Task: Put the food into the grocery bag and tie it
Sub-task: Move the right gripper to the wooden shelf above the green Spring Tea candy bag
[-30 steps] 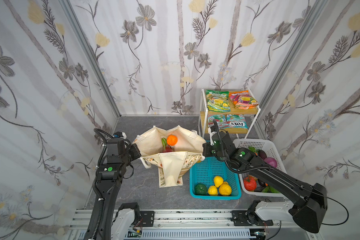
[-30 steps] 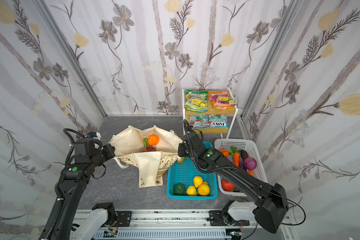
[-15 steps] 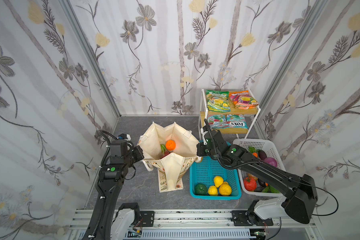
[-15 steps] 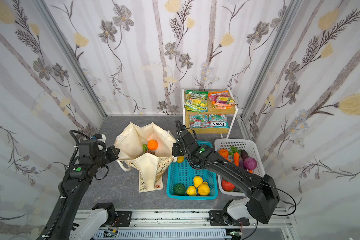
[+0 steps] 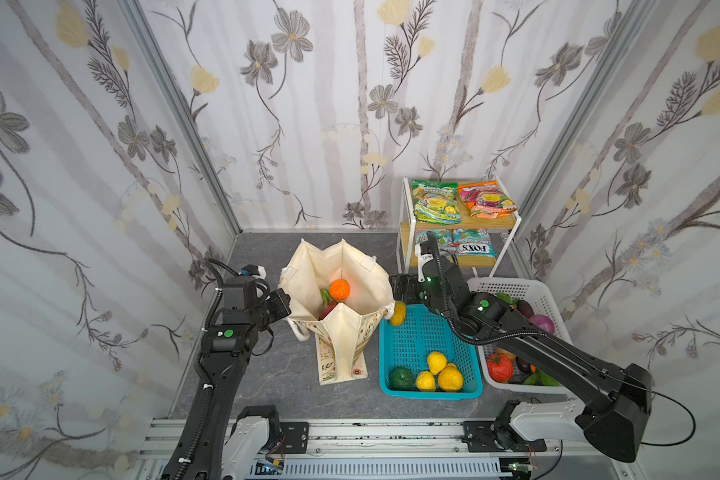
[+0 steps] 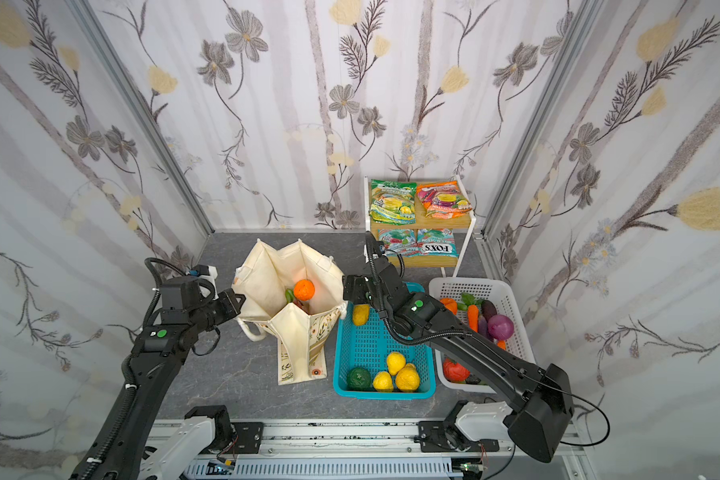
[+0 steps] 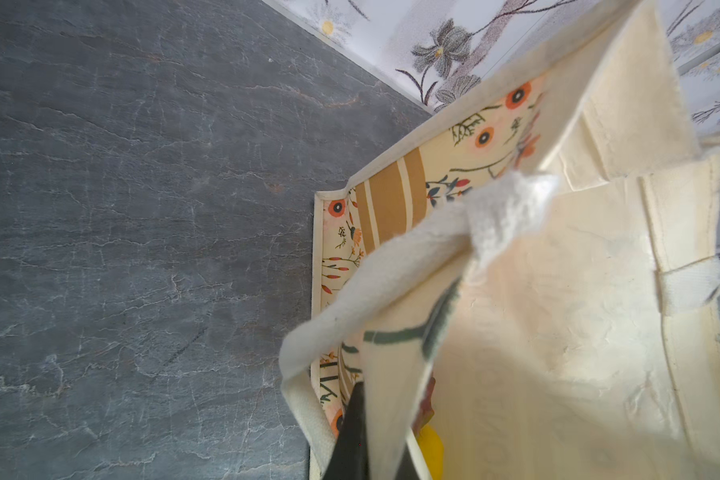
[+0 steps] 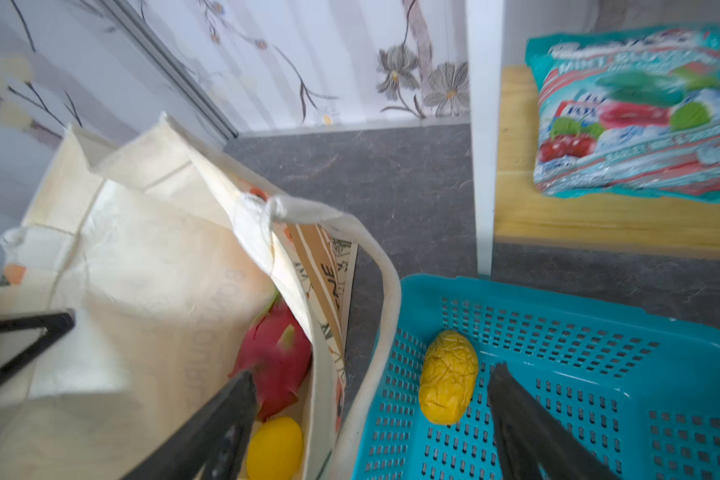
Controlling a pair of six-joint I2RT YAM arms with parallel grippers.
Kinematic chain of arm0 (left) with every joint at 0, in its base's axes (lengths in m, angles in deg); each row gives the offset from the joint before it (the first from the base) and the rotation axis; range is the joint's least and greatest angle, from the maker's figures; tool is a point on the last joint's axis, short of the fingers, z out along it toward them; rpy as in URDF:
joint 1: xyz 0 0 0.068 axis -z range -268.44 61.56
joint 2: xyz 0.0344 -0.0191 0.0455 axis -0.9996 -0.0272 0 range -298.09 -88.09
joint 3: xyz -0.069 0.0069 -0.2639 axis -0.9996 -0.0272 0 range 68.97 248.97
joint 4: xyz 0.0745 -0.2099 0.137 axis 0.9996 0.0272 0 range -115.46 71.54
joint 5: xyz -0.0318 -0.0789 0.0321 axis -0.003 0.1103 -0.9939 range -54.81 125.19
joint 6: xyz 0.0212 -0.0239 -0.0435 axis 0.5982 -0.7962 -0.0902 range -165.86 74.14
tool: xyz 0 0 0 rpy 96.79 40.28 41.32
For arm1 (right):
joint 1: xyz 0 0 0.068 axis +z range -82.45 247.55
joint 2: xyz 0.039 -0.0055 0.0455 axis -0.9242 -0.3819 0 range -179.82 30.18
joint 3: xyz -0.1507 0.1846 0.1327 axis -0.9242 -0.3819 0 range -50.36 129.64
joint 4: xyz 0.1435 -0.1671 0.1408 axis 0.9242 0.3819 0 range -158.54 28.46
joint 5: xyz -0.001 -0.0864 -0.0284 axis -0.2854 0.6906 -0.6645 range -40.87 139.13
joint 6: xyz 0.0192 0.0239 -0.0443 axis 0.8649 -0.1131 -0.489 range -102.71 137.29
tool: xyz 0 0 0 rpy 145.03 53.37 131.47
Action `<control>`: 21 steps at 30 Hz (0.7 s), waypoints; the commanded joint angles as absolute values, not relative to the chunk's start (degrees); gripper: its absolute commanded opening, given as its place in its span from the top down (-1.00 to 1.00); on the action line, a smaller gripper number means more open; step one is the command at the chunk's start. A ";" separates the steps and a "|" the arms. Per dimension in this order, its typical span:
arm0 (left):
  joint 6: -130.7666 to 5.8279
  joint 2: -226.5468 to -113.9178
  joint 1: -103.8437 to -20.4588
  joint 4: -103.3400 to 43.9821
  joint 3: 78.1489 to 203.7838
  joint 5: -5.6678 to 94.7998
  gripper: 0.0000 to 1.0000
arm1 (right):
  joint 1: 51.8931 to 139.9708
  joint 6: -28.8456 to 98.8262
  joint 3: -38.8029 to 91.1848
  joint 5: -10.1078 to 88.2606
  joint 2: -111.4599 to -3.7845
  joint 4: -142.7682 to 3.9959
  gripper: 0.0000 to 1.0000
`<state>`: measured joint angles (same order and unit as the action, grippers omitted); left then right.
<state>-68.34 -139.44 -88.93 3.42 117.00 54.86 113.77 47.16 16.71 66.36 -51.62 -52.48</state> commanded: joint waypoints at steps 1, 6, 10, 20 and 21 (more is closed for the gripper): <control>-68.54 -139.42 -88.97 1.39 116.82 55.26 1.00 | 113.43 41.90 17.50 74.83 -48.42 -60.45 -0.95; -68.49 -139.59 -88.96 0.83 116.60 54.89 1.00 | 110.19 37.05 20.84 83.08 -46.77 -63.54 -0.99; -68.45 -139.07 -88.84 0.57 116.44 53.59 1.00 | 103.71 33.91 28.48 78.41 -48.92 -57.50 -0.99; -68.36 -137.83 -88.88 0.29 115.30 53.16 1.00 | 88.34 43.21 33.47 55.55 -50.93 -58.11 -0.90; -68.45 -137.99 -88.88 0.21 115.28 53.29 1.00 | 87.76 43.62 33.63 54.53 -51.47 -58.56 -0.88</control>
<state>-68.39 -137.91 -88.91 2.16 115.53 53.83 89.07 40.12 32.97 63.24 -50.44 -57.60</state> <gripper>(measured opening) 0.051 0.943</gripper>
